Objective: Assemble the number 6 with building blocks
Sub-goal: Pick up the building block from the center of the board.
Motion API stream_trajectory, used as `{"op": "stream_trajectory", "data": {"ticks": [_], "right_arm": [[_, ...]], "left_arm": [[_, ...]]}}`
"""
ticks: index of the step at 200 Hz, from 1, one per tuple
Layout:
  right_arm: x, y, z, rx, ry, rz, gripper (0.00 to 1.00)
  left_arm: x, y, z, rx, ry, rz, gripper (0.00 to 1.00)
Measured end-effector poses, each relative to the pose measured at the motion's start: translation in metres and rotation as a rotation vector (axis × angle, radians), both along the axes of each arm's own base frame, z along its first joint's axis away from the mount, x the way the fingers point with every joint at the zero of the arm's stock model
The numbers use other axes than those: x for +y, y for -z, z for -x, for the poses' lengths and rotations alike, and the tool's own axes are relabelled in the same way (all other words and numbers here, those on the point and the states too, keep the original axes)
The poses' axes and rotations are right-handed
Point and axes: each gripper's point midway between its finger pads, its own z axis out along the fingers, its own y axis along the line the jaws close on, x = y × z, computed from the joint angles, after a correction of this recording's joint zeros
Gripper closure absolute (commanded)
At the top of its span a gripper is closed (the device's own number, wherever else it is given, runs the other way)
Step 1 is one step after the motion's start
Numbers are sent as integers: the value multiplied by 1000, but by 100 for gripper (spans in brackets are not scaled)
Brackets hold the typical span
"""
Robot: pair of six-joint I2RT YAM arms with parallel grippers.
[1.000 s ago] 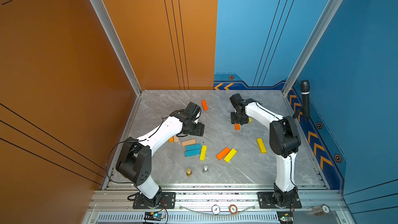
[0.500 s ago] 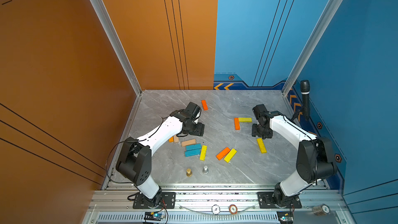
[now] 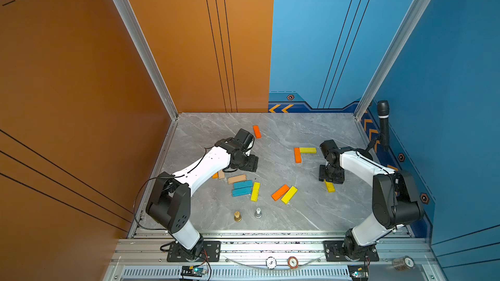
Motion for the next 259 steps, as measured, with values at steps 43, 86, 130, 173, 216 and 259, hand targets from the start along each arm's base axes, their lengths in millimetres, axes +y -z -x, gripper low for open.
{"op": "stream_trajectory", "data": {"ticks": [43, 86, 130, 173, 216, 259], "right_arm": [[-1, 13, 1, 36, 0, -10, 53], [3, 15, 2, 43, -18, -30, 74], [22, 14, 4, 37, -83, -29, 80], [61, 12, 11, 30, -180, -33, 80], [107, -9, -9, -54, -234, -73, 80], [128, -3, -24, -49, -233, -81, 79]], "left_arm": [[2, 0, -1, -5, -5, -9, 25], [2, 0, -1, -7, -6, -12, 25], [3, 0, -2, -11, -8, -17, 25], [3, 0, -2, -10, -8, -17, 25], [3, 0, -2, -10, -8, -17, 25], [3, 0, -2, -11, -9, -18, 25]]}}
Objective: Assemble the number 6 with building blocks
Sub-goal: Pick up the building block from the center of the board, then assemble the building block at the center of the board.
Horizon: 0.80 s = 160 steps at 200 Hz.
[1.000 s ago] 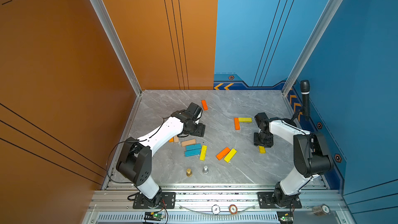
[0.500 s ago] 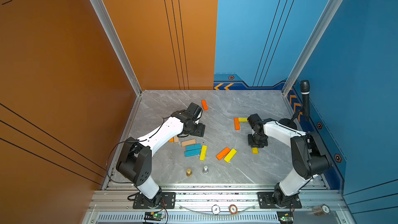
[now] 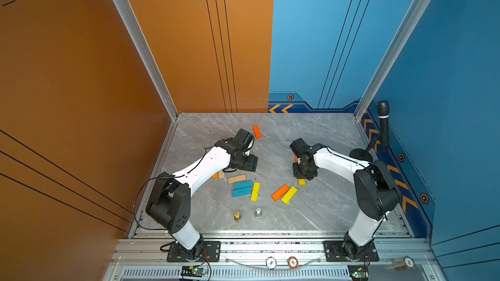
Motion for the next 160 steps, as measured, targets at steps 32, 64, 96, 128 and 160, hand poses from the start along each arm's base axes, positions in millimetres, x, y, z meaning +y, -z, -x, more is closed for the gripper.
{"op": "stream_trajectory", "data": {"ticks": [32, 64, 96, 128, 160], "right_arm": [[3, 11, -4, 24, 5, 13, 78], [6, 13, -10, 26, 5, 14, 78], [5, 13, -12, 24, 8, 14, 78], [3, 13, -16, 22, 20, 16, 78], [0, 13, -19, 15, 28, 23, 78]], "left_arm": [[0, 0, 0, -1, -1, -2, 25], [0, 0, 0, -2, -1, -2, 25], [0, 0, 0, -2, 3, -4, 25], [0, 0, 0, -4, 6, -4, 25], [1, 0, 0, -3, 6, -5, 25]]}}
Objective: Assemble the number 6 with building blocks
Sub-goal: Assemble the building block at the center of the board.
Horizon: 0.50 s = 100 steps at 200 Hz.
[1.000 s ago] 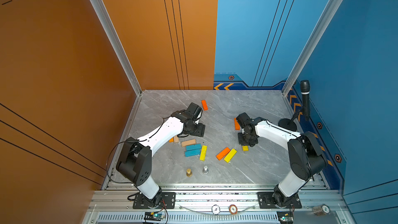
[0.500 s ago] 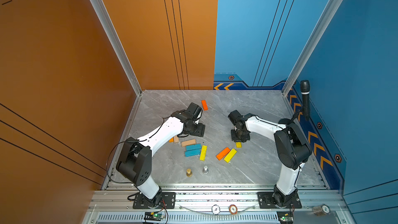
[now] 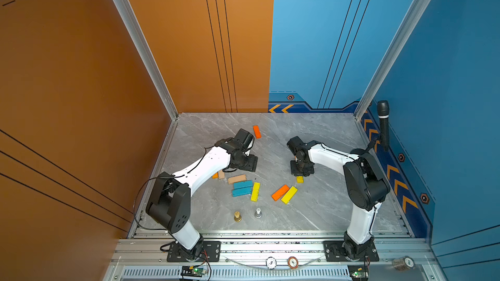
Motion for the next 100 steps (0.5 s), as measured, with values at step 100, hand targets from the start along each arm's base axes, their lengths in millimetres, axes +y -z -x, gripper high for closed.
{"op": "stream_trajectory", "data": {"ticks": [100], "right_arm": [[-3, 1, -6, -3, 11, 7, 78]], "left_arm": [[0, 0, 0, -1, 2, -1, 25]]}}
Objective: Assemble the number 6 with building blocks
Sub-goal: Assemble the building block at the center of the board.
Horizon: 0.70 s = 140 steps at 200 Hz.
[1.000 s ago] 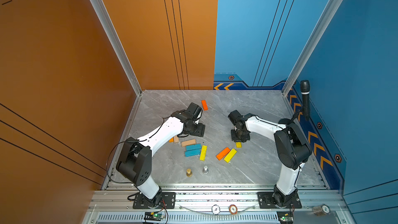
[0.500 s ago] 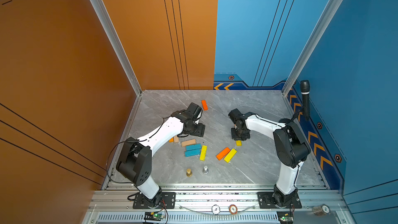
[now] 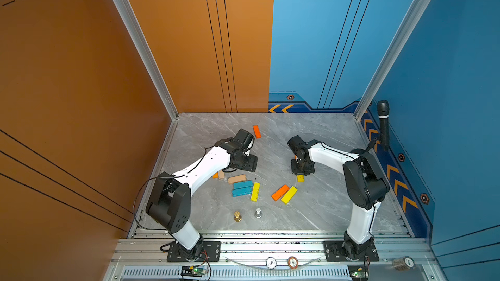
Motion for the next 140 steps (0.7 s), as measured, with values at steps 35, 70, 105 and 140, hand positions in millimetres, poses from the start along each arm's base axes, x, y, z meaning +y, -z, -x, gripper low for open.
{"op": "stream_trajectory", "data": {"ticks": [35, 70, 105, 140], "right_arm": [[-1, 0, -2, -3, 0, 6, 78], [-1, 0, -6, -10, 2, 15, 78], [-1, 1, -7, -7, 2, 19, 78], [-2, 1, -7, -7, 3, 22, 77]], "left_arm": [[0, 0, 0, 0, 0, 0, 25], [0, 0, 0, 1, 0, -1, 25], [0, 0, 0, 1, 0, -1, 25], [0, 1, 0, 2, 0, -1, 25]]}}
